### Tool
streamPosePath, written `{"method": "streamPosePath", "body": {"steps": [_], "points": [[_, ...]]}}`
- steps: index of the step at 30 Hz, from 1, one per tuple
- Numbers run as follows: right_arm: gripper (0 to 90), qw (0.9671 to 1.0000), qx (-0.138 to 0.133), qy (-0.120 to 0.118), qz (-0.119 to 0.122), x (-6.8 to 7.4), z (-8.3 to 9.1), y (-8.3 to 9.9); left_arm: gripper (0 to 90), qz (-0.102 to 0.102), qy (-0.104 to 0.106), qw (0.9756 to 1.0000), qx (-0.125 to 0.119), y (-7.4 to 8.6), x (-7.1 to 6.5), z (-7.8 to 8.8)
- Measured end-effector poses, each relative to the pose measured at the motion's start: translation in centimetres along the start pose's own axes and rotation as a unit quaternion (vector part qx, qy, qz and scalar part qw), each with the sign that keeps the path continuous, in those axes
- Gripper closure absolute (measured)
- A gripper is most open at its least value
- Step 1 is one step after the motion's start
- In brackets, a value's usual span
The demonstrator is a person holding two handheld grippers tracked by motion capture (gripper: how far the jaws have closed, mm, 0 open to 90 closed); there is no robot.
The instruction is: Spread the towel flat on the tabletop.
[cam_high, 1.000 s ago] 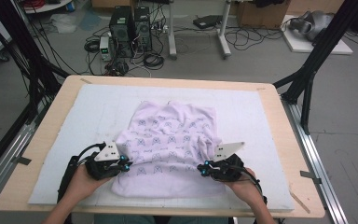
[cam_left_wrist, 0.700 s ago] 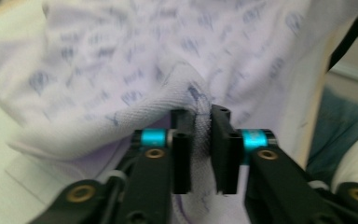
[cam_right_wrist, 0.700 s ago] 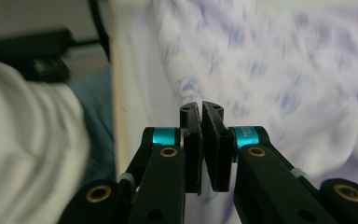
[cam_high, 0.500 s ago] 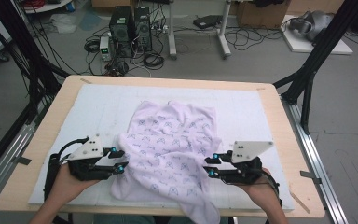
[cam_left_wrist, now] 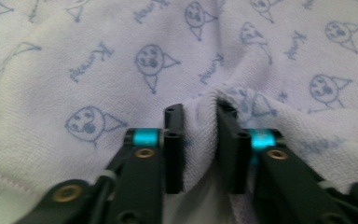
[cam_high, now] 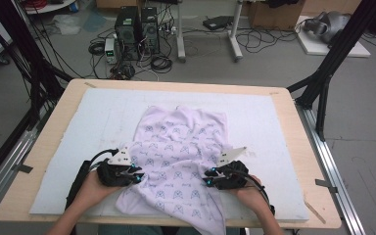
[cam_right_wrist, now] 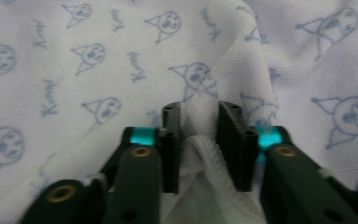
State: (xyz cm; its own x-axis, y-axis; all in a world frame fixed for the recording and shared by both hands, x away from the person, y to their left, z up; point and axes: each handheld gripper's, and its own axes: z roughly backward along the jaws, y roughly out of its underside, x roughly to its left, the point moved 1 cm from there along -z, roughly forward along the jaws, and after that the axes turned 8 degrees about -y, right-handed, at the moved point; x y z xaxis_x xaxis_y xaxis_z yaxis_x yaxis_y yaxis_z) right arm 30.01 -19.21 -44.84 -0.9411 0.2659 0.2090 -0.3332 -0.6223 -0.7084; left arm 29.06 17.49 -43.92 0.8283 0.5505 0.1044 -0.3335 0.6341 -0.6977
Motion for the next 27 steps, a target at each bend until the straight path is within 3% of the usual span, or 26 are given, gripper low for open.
{"method": "streamPosePath", "body": {"steps": [3, 8, 11, 12, 13, 15, 17, 19, 23, 27], "points": [[80.4, 0.9997, 0.006, 0.008, 0.022, 0.7, 0.3, -0.1, 81.5, -0.004, -0.003, 1.0, -0.008, 0.1, -0.4, 0.8], [80.8, 0.9993, -0.006, -0.006, 0.036, 2.0, 1.5, -0.1, 82.6, 0.01, 0.004, 0.9991, -0.042, 0.8, -1.1, 3.7], [80.7, 0.9983, -0.028, -0.026, 0.044, 3.2, 3.1, -0.1, 82.5, 0.012, 0.016, 0.9982, -0.056, 1.0, -1.8, 5.9], [80.4, 0.9971, -0.044, -0.045, 0.044, 3.7, 3.8, -0.1, 82.3, 0.012, 0.029, 0.9975, -0.063, 0.9, -1.9, 6.5], [79.5, 0.995, -0.063, -0.061, 0.047, 4.2, 4.5, -0.2, 80.6, 0.012, 0.05, 0.9963, -0.068, 0.6, -2.0, 7.2], [73.0, 0.9932, -0.08, -0.07, 0.047, 4.6, 5.9, -0.4, 67.8, 0.01, 0.043, 0.996, -0.078, 0.0, -1.9, 7.6], [67.1, 0.995, -0.077, -0.05, 0.039, 4.3, 6.3, -0.6, 57.3, 0.014, 0.035, 0.9959, -0.083, -0.6, -1.3, 7.3], [61.6, 0.9967, -0.072, -0.031, 0.023, 3.4, 5.9, -0.6, 54.1, 0.021, 0.023, 0.9959, -0.084, -0.9, -0.4, 6.2], [56.2, 0.999, -0.039, -0.018, 0.008, 1.8, 3.4, -0.3, 53.3, 0.032, 0.012, 0.9977, -0.059, -0.6, 0.8, 3.3], [55.8, 0.9999, -0.004, -0.009, 0.004, 1.1, 1.1, 0.2, 56.7, 0.036, 0.028, 0.9987, -0.023, 0.3, 0.9, 0.9]]}}
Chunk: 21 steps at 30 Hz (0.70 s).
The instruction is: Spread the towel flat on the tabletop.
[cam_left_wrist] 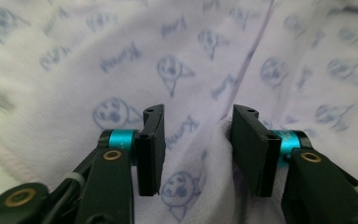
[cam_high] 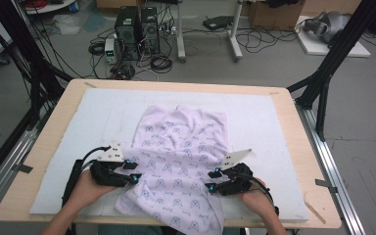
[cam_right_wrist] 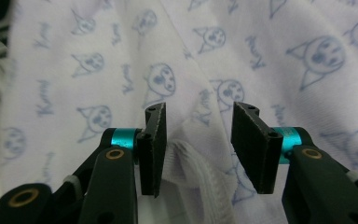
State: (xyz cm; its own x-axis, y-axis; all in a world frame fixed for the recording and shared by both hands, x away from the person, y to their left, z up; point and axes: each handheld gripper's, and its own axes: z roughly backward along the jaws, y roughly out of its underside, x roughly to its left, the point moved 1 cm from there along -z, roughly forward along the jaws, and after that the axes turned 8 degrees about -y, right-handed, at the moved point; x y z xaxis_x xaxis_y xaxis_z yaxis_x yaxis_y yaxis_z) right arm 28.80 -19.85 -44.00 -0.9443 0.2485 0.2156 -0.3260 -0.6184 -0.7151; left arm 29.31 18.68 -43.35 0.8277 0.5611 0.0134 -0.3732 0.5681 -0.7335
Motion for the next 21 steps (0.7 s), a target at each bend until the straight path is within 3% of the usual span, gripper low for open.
{"method": "streamPosePath", "body": {"steps": [4, 8, 13, 17, 18, 21], "points": [[70.7, 0.9999, -0.007, -0.015, -0.001, 0.3, -0.7, 0.4, 77.9, -0.022, 0.011, 0.9997, 0.001, 0.0, -0.9, 0.0], [80.1, 0.9995, -0.002, -0.021, 0.024, 1.0, -0.5, 0.4, 82.6, -0.032, 0.001, 0.9995, -0.008, 0.1, -1.8, 1.0], [81.8, 0.9986, -0.014, -0.043, 0.028, 1.8, 0.7, 0.5, 83.5, -0.021, 0.012, 0.9994, -0.026, 0.7, -3.0, 2.9], [81.8, 0.9976, -0.015, -0.059, 0.032, 2.7, 2.2, 0.5, 82.4, -0.021, 0.022, 0.9985, -0.045, 0.0, -3.8, 4.6], [80.6, 0.9973, -0.024, -0.062, 0.032, 2.8, 2.8, 0.5, 80.0, -0.024, 0.015, 0.998, -0.056, -0.5, -3.8, 5.0], [72.9, 0.9974, -0.054, -0.041, 0.025, 2.5, 4.3, 0.0, 66.1, -0.023, -0.001, 0.9979, -0.061, -1.3, -3.0, 5.1]]}}
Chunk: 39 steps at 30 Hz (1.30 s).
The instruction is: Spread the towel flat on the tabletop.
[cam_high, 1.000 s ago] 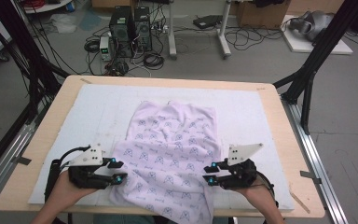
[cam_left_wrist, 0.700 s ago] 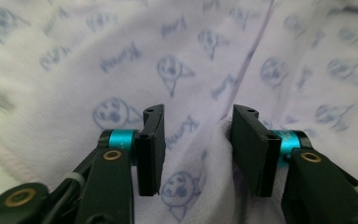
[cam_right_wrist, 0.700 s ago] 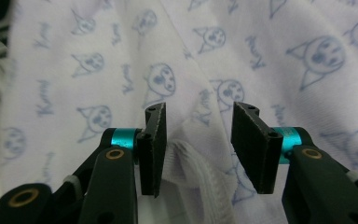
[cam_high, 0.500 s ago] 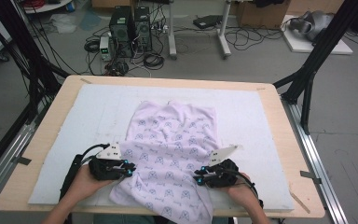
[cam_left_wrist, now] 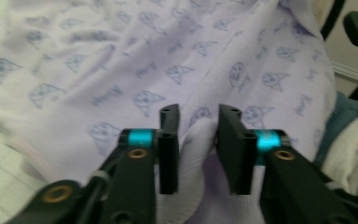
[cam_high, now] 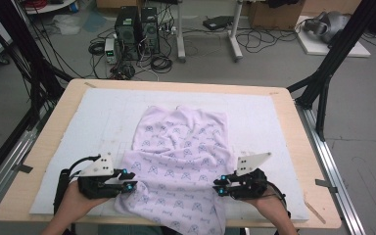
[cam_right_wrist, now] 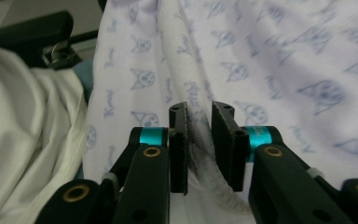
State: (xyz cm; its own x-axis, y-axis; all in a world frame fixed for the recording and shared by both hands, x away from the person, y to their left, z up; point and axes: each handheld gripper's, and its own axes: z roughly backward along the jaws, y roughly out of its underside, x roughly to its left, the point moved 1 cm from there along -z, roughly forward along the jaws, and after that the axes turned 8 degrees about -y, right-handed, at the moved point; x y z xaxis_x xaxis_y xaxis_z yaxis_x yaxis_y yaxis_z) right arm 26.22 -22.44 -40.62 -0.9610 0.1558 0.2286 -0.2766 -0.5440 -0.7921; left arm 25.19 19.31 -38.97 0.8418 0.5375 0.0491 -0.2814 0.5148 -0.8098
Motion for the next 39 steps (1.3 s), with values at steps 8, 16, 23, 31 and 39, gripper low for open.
{"method": "streamPosePath", "body": {"steps": [8, 16, 23, 31, 39], "points": [[56.9, 0.9992, 0.022, 0.031, -0.011, -1.4, -2.6, -0.1, 53.3, 0.025, -0.016, 0.9991, 0.03, 1.1, 2.5, -3.3], [72.1, 0.9972, 0.054, 0.05, -0.008, -1.5, -5.2, 1.2, 81.9, 0.008, 0.018, 0.9963, 0.084, 2.6, 1.3, -5.0], [79.8, 0.999, 0.041, 0.015, 0.003, -0.7, -4.7, 1.1, 84.5, 0.008, 0.031, 0.9967, 0.075, 3.3, -0.4, -3.0], [79.7, 0.9986, 0.044, -0.015, 0.026, 1.7, -3.8, 1.0, 84.5, 0.006, 0.047, 0.9982, 0.038, 3.5, -3.0, -0.2], [66.1, 0.9994, -0.017, -0.003, 0.031, 2.7, -0.4, -0.4, 52.4, -0.004, 0.034, 0.9994, -0.006, 1.2, -2.8, -0.1]]}}
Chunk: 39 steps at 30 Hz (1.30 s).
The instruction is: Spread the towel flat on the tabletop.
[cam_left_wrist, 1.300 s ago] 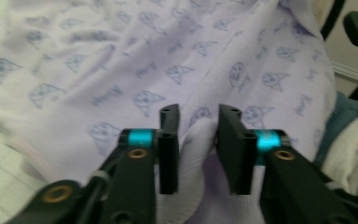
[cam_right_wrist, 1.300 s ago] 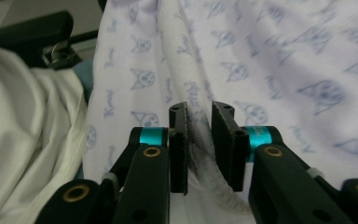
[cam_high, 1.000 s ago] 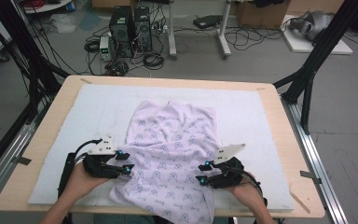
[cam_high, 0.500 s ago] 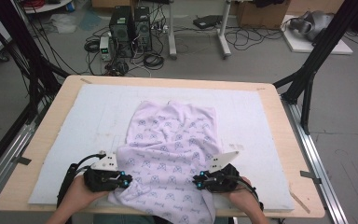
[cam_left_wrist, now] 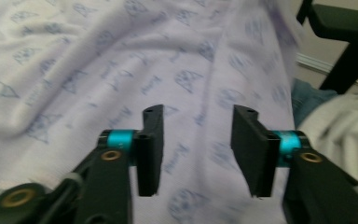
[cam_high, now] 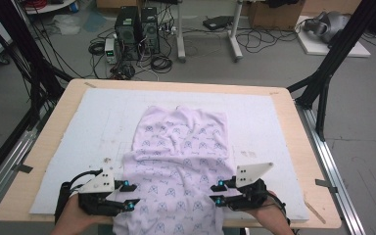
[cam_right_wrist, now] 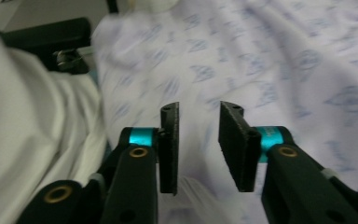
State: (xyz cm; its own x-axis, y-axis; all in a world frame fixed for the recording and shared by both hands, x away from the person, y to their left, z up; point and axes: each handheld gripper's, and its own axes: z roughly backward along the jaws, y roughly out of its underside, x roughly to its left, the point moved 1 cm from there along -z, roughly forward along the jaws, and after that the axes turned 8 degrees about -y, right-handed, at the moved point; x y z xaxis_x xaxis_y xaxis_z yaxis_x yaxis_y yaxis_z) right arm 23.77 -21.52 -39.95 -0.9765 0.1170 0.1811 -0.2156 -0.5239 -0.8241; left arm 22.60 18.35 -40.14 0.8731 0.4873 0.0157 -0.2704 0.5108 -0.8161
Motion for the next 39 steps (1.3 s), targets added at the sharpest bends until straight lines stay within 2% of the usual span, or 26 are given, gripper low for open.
{"method": "streamPosePath", "body": {"steps": [1, 3, 4, 6, 9, 11, 13, 14, 15, 16, 17, 18, 20, 22, 23, 25, 27, 28, 30, 32, 34, 35, 36, 37, 38, 39], "points": [[64.2, 0.9999, -0.006, 0.009, -0.003, -0.5, 0.1, -0.1, 50.6, 0.003, -0.003, 1.0, -0.002, 0.0, 0.4, -0.3], [61.7, 0.9996, 0.002, 0.026, -0.008, -1.3, -0.2, -0.2, 49.5, 0.007, -0.016, 0.9998, -0.004, 0.1, 1.5, -1.4], [60.4, 0.9993, 0.012, 0.033, -0.011, -1.7, -0.6, -0.1, 49.5, 0.01, -0.023, 0.9997, 0.001, 0.2, 2.0, -2.0], [57.8, 0.9978, 0.04, 0.05, -0.018, -2.7, -1.7, 0.4, 49.6, -0.002, -0.053, 0.9984, 0.019, 0.4, 2.7, -3.3], [57.8, 0.9955, 0.071, 0.052, -0.036, -3.9, -3.5, 1.6, 52.4, -0.005, -0.06, 0.9967, 0.054, 1.1, 3.7, -5.0], [59.6, 0.9937, 0.088, 0.057, -0.038, -4.2, -4.4, 2.3, 58.5, 0.0, -0.049, 0.9964, 0.069, 1.7, 4.0, -5.5], [64.8, 0.9949, 0.071, 0.06, -0.039, -4.1, -4.5, 2.5, 67.3, 0.002, -0.045, 0.9973, 0.058, 2.1, 4.1, -5.4], [68.9, 0.9949, 0.069, 0.062, -0.04, -4.0, -4.4, 2.6, 73.7, 0.005, -0.042, 0.9975, 0.057, 2.2, 4.2, -5.3], [76.7, 0.995, 0.068, 0.062, -0.037, -4.0, -4.4, 2.7, 79.7, 0.007, -0.04, 0.9976, 0.057, 2.2, 4.1, -5.2], [83.5, 0.9952, 0.07, 0.058, -0.037, -3.9, -4.3, 2.6, 84.3, 0.001, -0.04, 0.9974, 0.059, 2.3, 4.0, -5.0], [85.8, 0.9955, 0.074, 0.05, -0.032, -3.8, -4.3, 2.6, 86.0, -0.002, -0.044, 0.9973, 0.059, 2.4, 3.8, -4.8], [86.5, 0.9953, 0.076, 0.053, -0.028, -3.6, -4.4, 2.6, 86.6, -0.005, -0.046, 0.9972, 0.059, 2.4, 3.6, -4.6], [87.3, 0.9966, 0.071, 0.033, -0.025, -3.2, -4.3, 2.4, 87.0, -0.009, -0.043, 0.9976, 0.054, 2.5, 3.1, -3.9], [87.3, 0.9978, 0.064, 0.011, -0.012, -1.9, -3.9, 2.1, 87.1, -0.008, -0.034, 0.9987, 0.038, 2.5, 2.2, -2.5], [86.7, 0.9982, 0.06, 0.008, -0.003, -1.3, -3.6, 1.9, 87.0, -0.008, -0.029, 0.9991, 0.03, 2.5, 1.9, -1.7], [80.8, 0.9992, 0.04, -0.001, -0.001, -0.6, -2.8, 1.5, 84.9, -0.01, -0.033, 0.9993, 0.017, 2.4, 1.6, -0.6], [74.4, 0.9996, 0.022, 0.016, 0.002, -0.7, -1.6, 1.1, 69.8, 0.005, -0.041, 0.9991, 0.011, 2.3, 1.9, 0.1], [73.0, 0.9996, 0.02, 0.022, 0.0, -1.0, -1.3, 1.0, 65.3, 0.007, -0.05, 0.9986, 0.012, 2.2, 2.2, 0.2], [67.3, 0.9984, 0.022, 0.051, -0.015, -2.0, -1.0, 1.1, 57.5, 0.017, -0.073, 0.9971, 0.015, 2.3, 3.0, 0.0], [61.7, 0.9976, 0.033, 0.056, -0.025, -2.8, -1.2, 1.4, 53.9, 0.022, -0.08, 0.9963, 0.023, 2.6, 3.7, -0.7], [59.7, 0.996, 0.053, 0.064, -0.033, -3.4, -1.9, 2.0, 53.6, 0.022, -0.08, 0.9953, 0.049, 3.1, 4.2, -1.9], [59.4, 0.9954, 0.063, 0.064, -0.035, -3.4, -2.2, 2.3, 55.8, 0.018, -0.073, 0.9954, 0.059, 3.4, 4.3, -2.5], [60.5, 0.9943, 0.074, 0.067, -0.037, -3.5, -2.5, 2.7, 63.0, 0.01, -0.065, 0.9954, 0.07, 3.6, 4.3, -2.9], [64.8, 0.993, 0.087, 0.071, -0.039, -3.5, -2.8, 3.1, 68.4, 0.004, -0.068, 0.996, 0.059, 3.8, 4.1, -3.0], [68.7, 0.9929, 0.085, 0.075, -0.038, -3.4, -3.0, 3.4, 75.0, 0.004, -0.065, 0.9962, 0.057, 3.8, 4.0, -2.9], [77.3, 0.9935, 0.077, 0.075, -0.037, -3.3, -2.9, 3.5, 77.5, 0.006, -0.065, 0.9961, 0.06, 3.8, 4.0, -2.8]]}}
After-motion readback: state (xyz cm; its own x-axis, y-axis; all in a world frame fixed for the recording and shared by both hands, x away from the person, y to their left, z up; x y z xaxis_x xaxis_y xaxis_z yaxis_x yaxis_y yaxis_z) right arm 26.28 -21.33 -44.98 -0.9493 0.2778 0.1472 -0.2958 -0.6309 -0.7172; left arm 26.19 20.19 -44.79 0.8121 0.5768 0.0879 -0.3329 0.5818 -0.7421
